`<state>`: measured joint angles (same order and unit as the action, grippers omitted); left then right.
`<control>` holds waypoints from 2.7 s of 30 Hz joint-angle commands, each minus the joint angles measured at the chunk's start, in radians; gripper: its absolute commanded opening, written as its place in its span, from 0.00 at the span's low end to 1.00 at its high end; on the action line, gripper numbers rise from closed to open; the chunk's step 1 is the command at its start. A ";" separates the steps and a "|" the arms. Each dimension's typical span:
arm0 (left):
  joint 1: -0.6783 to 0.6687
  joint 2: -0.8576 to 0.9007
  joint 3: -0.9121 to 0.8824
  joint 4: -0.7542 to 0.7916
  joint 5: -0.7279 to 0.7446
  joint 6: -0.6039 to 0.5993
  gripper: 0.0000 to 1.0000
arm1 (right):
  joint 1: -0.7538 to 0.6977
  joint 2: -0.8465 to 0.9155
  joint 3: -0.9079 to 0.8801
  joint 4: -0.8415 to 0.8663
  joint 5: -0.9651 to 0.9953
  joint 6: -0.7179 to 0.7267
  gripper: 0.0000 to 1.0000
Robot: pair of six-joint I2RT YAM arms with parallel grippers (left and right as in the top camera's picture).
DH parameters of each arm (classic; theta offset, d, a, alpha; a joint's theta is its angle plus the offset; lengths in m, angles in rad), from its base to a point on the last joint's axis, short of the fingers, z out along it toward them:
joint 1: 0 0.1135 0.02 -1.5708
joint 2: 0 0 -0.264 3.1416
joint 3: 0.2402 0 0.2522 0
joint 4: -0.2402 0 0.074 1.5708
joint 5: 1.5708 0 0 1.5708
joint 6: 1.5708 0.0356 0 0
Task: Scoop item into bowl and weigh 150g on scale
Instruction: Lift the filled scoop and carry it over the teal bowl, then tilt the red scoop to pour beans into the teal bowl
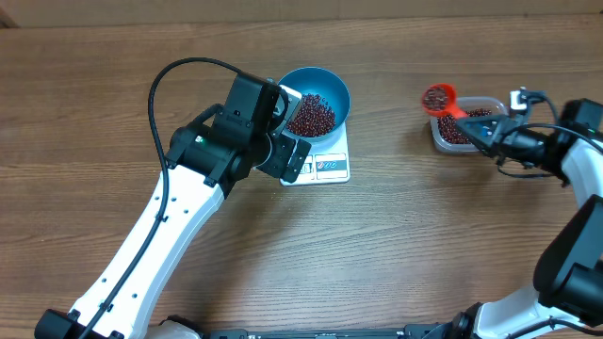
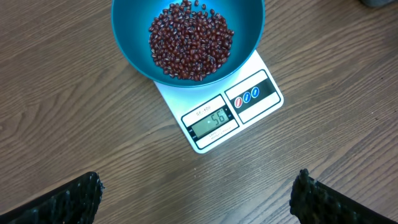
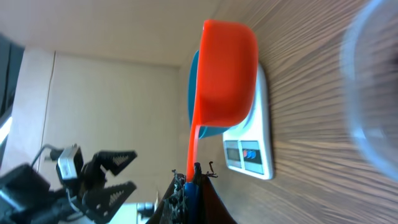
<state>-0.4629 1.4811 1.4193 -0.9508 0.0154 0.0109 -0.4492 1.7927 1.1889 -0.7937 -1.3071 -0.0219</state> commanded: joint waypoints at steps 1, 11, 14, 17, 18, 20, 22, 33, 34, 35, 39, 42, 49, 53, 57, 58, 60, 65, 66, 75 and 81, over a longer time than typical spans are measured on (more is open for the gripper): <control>0.004 -0.002 0.016 0.002 0.011 0.019 1.00 | 0.068 0.003 0.025 0.007 -0.056 -0.004 0.04; 0.005 -0.002 0.016 0.002 0.011 0.019 1.00 | 0.273 0.003 0.103 0.242 -0.003 0.230 0.04; 0.004 -0.002 0.016 0.002 0.011 0.019 1.00 | 0.336 0.003 0.103 0.367 0.029 0.321 0.04; 0.004 -0.002 0.016 0.002 0.011 0.019 1.00 | 0.393 0.003 0.103 0.475 0.059 0.380 0.04; 0.005 -0.002 0.016 0.002 0.011 0.019 1.00 | 0.409 0.003 0.103 0.504 0.072 0.395 0.04; 0.005 -0.002 0.016 0.002 0.011 0.019 1.00 | 0.444 0.003 0.103 0.547 0.106 0.397 0.04; 0.005 -0.002 0.016 0.002 0.011 0.019 1.00 | 0.475 0.003 0.103 0.570 0.154 0.396 0.04; 0.005 -0.002 0.016 0.002 0.011 0.019 1.00 | 0.605 0.003 0.103 0.577 0.408 0.158 0.03; 0.005 -0.002 0.016 0.002 0.011 0.019 1.00 | 0.615 0.003 0.103 0.571 0.433 0.129 0.04; 0.004 -0.002 0.016 0.002 0.011 0.019 1.00 | 0.623 0.003 0.103 0.563 0.463 0.096 0.04; 0.005 -0.002 0.016 0.002 0.011 0.019 1.00 | 0.660 0.003 0.103 0.523 0.568 -0.092 0.04; 0.005 -0.002 0.016 0.002 0.011 0.019 1.00 | 0.691 0.003 0.103 0.492 0.644 -0.249 0.04; 0.005 -0.002 0.016 0.002 0.011 0.019 1.00 | 0.746 0.003 0.103 0.477 0.833 -0.441 0.04; 0.004 -0.002 0.016 0.002 0.011 0.019 1.00 | 0.762 0.003 0.103 0.476 0.899 -0.521 0.04; 0.004 -0.002 0.016 0.002 0.011 0.019 1.00 | 0.764 0.003 0.103 0.477 0.940 -0.564 0.04; 0.005 -0.002 0.016 0.002 0.011 0.019 1.00 | 0.764 0.003 0.103 0.478 0.952 -0.567 0.04; 0.005 -0.002 0.016 0.002 0.011 0.019 1.00 | 0.764 0.000 0.103 0.477 0.965 -0.596 0.03; 0.004 -0.002 0.016 0.002 0.011 0.019 1.00 | 0.764 -0.024 0.103 0.478 1.007 -0.643 0.04; 0.004 -0.002 0.016 0.002 0.011 0.019 1.00 | 0.764 -0.035 0.103 0.477 1.015 -0.649 0.04; 0.005 -0.002 0.016 0.002 0.011 0.019 1.00 | 0.764 -0.152 0.103 0.473 1.019 -0.669 0.04; 0.005 -0.002 0.016 0.002 0.011 0.019 1.00 | 0.764 -0.188 0.103 0.460 1.027 -0.667 0.04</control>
<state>-0.4629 1.4811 1.4193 -0.9508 0.0158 0.0113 0.3103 1.6295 1.2701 -0.3294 -0.2951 -0.6830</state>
